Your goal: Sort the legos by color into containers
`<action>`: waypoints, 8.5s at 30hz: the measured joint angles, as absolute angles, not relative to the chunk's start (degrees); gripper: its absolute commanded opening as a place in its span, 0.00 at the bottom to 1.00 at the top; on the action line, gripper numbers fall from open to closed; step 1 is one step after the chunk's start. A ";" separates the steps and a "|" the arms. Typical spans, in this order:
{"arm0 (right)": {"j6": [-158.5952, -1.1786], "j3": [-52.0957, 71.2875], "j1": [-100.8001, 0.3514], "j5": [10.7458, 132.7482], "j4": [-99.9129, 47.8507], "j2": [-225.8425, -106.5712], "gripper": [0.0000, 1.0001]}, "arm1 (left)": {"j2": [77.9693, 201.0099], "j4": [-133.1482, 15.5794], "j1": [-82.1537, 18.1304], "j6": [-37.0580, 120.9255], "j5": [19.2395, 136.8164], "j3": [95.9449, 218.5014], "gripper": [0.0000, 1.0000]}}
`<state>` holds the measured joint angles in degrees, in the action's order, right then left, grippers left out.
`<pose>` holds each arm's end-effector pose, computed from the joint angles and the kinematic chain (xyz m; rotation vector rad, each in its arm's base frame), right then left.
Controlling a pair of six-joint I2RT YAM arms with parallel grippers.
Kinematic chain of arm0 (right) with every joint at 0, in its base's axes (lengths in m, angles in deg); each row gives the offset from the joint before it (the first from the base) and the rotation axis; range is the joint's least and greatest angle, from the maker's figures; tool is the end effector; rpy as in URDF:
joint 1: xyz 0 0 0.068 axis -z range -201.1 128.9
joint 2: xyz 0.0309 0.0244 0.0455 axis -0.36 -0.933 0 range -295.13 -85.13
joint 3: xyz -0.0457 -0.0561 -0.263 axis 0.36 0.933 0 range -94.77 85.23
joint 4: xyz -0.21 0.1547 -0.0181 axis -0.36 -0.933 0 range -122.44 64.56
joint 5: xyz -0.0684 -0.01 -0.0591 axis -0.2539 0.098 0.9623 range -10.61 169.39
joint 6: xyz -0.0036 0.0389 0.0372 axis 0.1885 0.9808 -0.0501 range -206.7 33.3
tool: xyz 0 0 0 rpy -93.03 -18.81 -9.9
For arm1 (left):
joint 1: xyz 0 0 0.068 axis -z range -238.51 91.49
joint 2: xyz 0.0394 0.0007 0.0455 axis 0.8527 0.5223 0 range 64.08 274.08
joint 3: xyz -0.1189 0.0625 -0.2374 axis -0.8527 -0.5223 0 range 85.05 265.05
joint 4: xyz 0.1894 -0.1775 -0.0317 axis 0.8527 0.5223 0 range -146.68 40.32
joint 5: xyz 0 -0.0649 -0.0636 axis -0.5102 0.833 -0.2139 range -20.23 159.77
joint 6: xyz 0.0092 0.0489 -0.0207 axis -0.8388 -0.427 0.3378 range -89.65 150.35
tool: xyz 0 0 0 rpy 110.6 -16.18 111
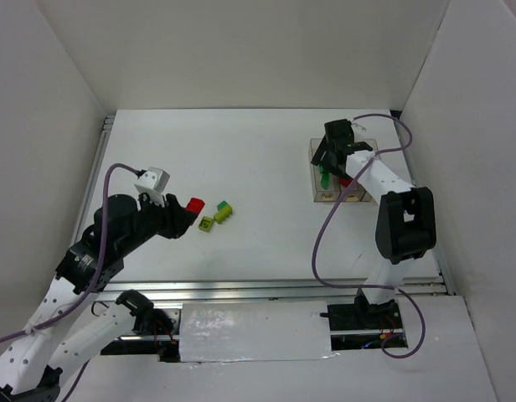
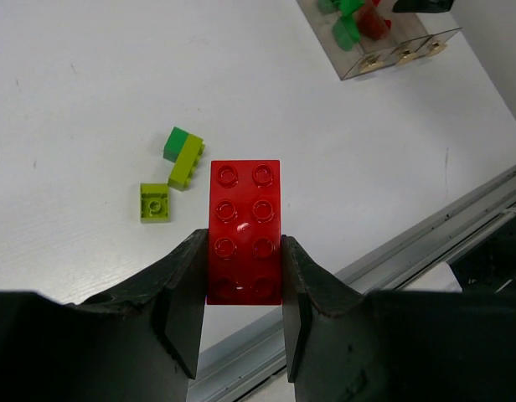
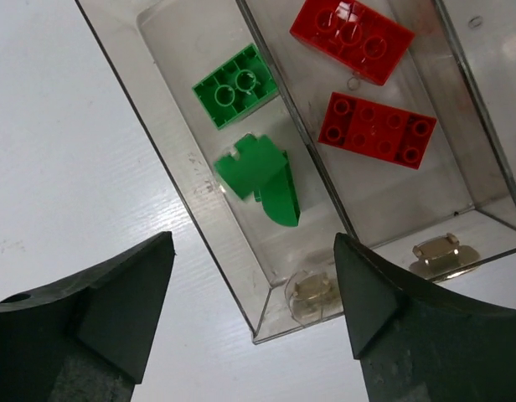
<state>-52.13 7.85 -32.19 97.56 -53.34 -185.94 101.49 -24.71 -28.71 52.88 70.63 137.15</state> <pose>0.3806 0.0631 0.2461 0.6210 2.3254 -0.0272 0.1185 -0.0684 0.3615 0.1328 1.9182 -0.6372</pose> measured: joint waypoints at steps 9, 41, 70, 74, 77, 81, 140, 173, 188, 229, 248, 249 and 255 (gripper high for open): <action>-51.85 12.72 -34.29 89.10 -53.58 -178.14 0.99 | 102.15 -28.63 -28.75 51.39 77.19 137.13 0.00; -9.93 31.91 -74.92 61.28 -18.96 -154.90 0.81 | 102.52 -34.97 -28.53 43.83 96.79 133.37 0.00; -33.14 20.98 -29.96 95.88 -46.52 -158.51 0.00 | 101.54 -21.26 -29.34 57.51 48.90 134.13 0.99; -38.10 13.05 -24.10 99.22 -49.82 -168.11 0.00 | 102.26 -20.21 -29.34 57.90 46.37 134.16 0.99; -40.86 10.49 -23.14 99.55 -51.78 -174.18 0.00 | 103.13 -19.71 -29.36 58.01 45.54 134.22 0.99; -42.76 11.60 -23.14 99.00 -53.82 -177.74 0.01 | 104.57 -19.14 -29.36 58.47 44.66 134.24 0.99; -50.71 37.72 -51.62 73.72 -49.64 -138.66 0.99 | 150.25 -41.61 -30.70 64.79 53.87 132.01 0.90; -47.28 37.57 -51.71 68.01 -48.83 -136.11 1.00 | 123.09 -49.17 -22.41 60.24 60.40 123.66 0.00; -40.07 34.84 -64.47 64.32 -46.82 -137.90 0.92 | 116.66 -66.53 10.02 37.38 53.06 119.38 0.00; -45.18 35.93 -38.13 73.08 -41.90 -154.86 0.00 | 122.15 -48.76 10.48 54.89 22.15 133.24 0.99; -47.46 -14.62 -12.47 96.60 -62.36 -203.75 0.18 | 122.76 -33.57 -5.93 67.83 30.46 134.18 1.00; -47.63 -14.89 -12.47 96.56 -62.91 -204.39 0.30 | 123.24 -33.59 -6.22 67.76 30.76 134.20 0.99; -48.24 -15.74 -12.47 96.58 -64.09 -204.61 0.90 | 126.36 -34.92 -9.02 66.30 34.15 134.20 0.99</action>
<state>-48.24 -15.74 -12.47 96.58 -64.09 -204.61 126.36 -34.92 -9.02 66.30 34.15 134.20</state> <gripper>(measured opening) 0.872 0.994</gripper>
